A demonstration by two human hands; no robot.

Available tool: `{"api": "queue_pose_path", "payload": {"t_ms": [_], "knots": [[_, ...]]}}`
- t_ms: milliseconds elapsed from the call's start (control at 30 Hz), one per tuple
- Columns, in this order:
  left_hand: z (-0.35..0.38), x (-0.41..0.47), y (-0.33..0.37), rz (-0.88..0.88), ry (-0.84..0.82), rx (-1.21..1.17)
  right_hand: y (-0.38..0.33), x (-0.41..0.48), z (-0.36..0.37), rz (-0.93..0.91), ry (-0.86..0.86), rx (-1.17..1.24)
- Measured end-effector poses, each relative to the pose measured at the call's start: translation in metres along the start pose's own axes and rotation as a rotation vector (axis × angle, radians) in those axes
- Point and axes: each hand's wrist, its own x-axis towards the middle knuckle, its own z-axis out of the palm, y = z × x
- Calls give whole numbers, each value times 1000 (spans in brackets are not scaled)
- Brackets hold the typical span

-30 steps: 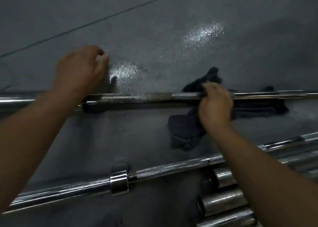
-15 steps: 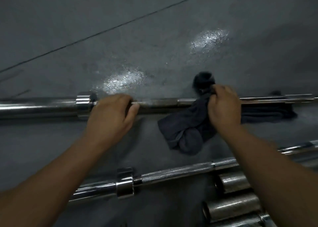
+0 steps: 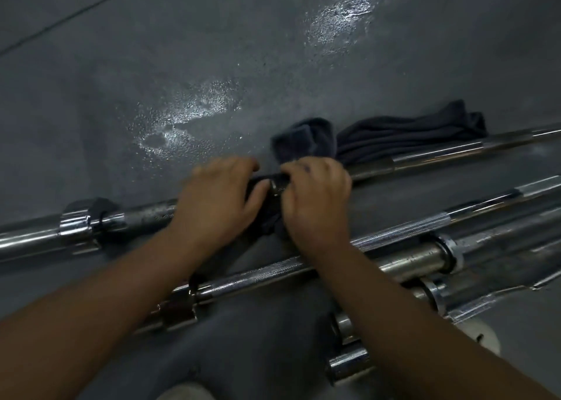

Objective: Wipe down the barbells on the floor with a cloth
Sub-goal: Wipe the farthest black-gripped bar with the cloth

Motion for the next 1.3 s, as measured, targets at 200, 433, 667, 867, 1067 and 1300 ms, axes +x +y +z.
{"api": "queue_pose_path", "payload": {"t_ms": [200,433,667,867,1067,1300], "knots": [[30,3,6,227,65,167,75,23,-27,-177,-37,-139],[-6,94,-25,176,149,-18,122,82,-32,233,152,-186],[6,97,-17,214,211,214,50,115,4,109,166,23],[-7,127,-29,219,208,177,97,125,-27,-36,62,-4],[-12,134,-33,184,194,202,37,70,-8,-93,-244,5],[-7,108,-25,239,133,158,60,42,-20,145,-444,-125]]}}
